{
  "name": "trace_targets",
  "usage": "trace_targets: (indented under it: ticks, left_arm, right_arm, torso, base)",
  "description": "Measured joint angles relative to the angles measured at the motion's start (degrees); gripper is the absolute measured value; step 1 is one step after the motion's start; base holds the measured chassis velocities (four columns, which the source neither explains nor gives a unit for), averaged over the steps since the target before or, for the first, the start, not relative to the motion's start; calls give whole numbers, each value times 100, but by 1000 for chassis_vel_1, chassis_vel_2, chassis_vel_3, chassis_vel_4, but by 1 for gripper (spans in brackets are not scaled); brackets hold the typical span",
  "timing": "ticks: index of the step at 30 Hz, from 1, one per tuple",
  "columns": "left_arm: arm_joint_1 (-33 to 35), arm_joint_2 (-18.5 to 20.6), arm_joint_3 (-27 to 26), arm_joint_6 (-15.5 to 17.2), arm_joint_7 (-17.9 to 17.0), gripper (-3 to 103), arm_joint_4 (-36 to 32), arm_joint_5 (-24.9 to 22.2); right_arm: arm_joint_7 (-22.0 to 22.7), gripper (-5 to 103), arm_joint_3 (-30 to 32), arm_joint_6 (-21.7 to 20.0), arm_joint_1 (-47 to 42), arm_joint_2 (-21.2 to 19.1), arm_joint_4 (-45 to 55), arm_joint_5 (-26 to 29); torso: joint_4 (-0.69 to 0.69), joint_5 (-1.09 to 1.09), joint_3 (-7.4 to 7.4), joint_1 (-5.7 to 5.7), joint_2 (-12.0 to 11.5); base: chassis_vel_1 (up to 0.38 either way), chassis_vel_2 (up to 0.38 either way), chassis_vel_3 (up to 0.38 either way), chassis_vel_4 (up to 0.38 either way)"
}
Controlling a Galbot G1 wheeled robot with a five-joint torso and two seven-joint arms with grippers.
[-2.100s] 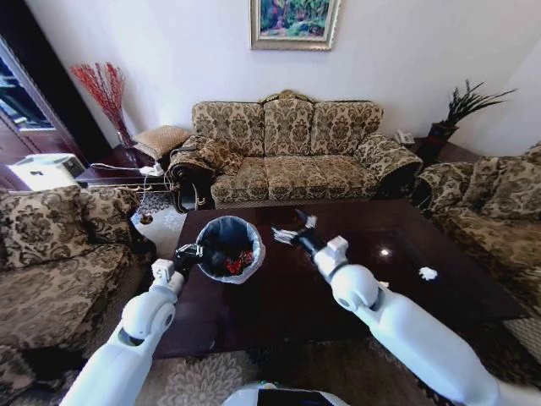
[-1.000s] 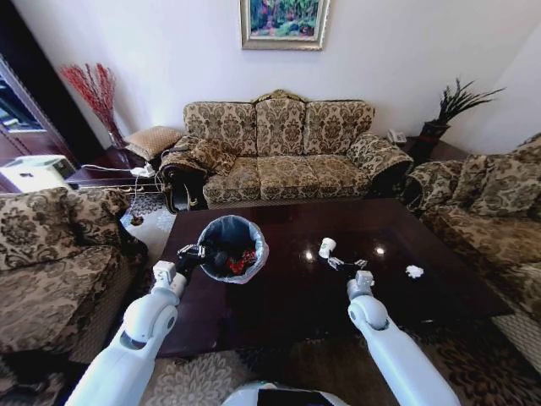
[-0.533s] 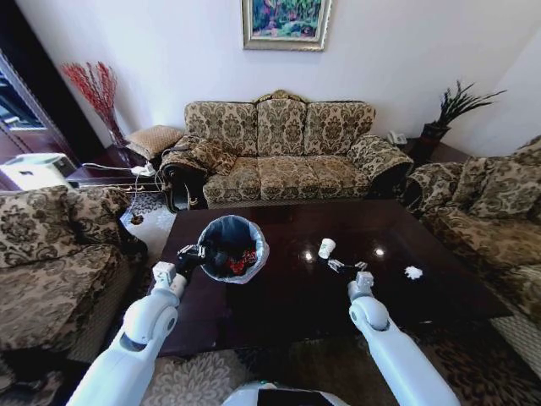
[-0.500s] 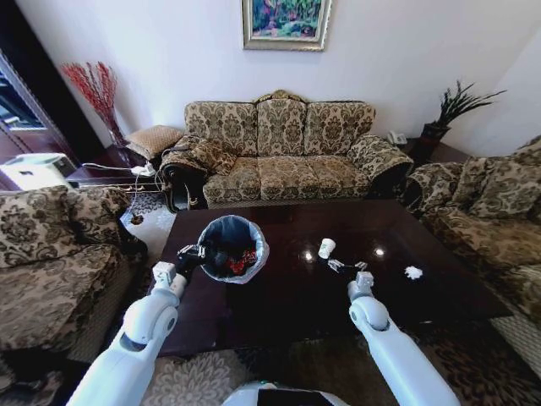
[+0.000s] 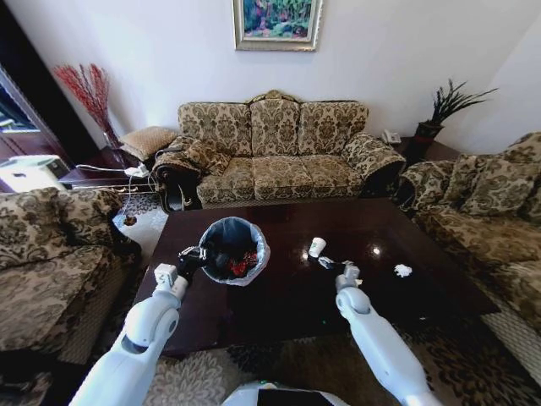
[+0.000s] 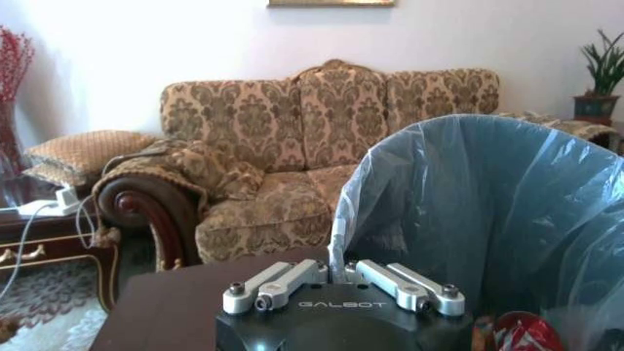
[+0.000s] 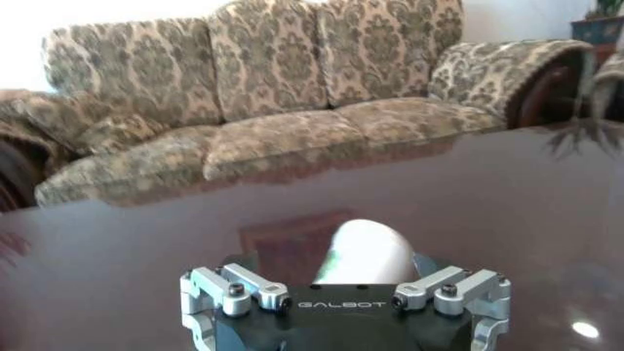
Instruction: Move to the front of the table and place the trash on the table into the trash bin.
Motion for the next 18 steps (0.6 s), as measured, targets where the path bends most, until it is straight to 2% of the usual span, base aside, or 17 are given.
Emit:
trace_targets:
  ticks: [2, 6, 7, 10, 12, 15, 18]
  left_arm:
    - [71, 0, -29, -5, 4, 2, -13, 7]
    - [49, 18, 8, -24, 5, 2, 19, 9]
    - [49, 18, 8, -24, 5, 2, 19, 9]
    - [27, 50, 42, -55, 18, 2, 82, 8]
    - [32, 51, 42, -71, 18, 2, 100, 11]
    - [38, 49, 42, -94, 22, 2, 121, 21]
    - [40, 51, 68, -98, 24, 2, 112, 25]
  right_arm:
    - [-20, 100, -61, 134, 497, 333, -685, -69]
    - [208, 100, -88, 197, 924, 545, -1442, -50]
    - [208, 100, -88, 197, 924, 545, -1442, -50]
    - [585, 100, -159, 231, 1070, 525, -1811, 153]
    - [603, 100, -159, 215, 1059, 508, -1812, 211]
    - [569, 100, -158, 200, 1055, 481, -1851, 341]
    - [308, 100, -166, 205, 1100, 411, -2000, 602]
  torso:
    - [0, 1, 0, 0, 0]
    - [-4, 2, 0, 0, 0]
    - [-4, 2, 0, 0, 0]
    - [-8, 0, 0, 1, 0]
    - [-6, 1, 0, 1, 0]
    - [-5, 1, -1, 0, 1]
    - [-5, 1, -1, -1, 1]
  base:
    - [0, 0, 0, 0]
    - [0, 0, 0, 0]
    - [0, 0, 0, 0]
    - [0, 0, 0, 0]
    - [0, 0, 0, 0]
    - [0, 0, 0, 0]
    - [0, 0, 0, 0]
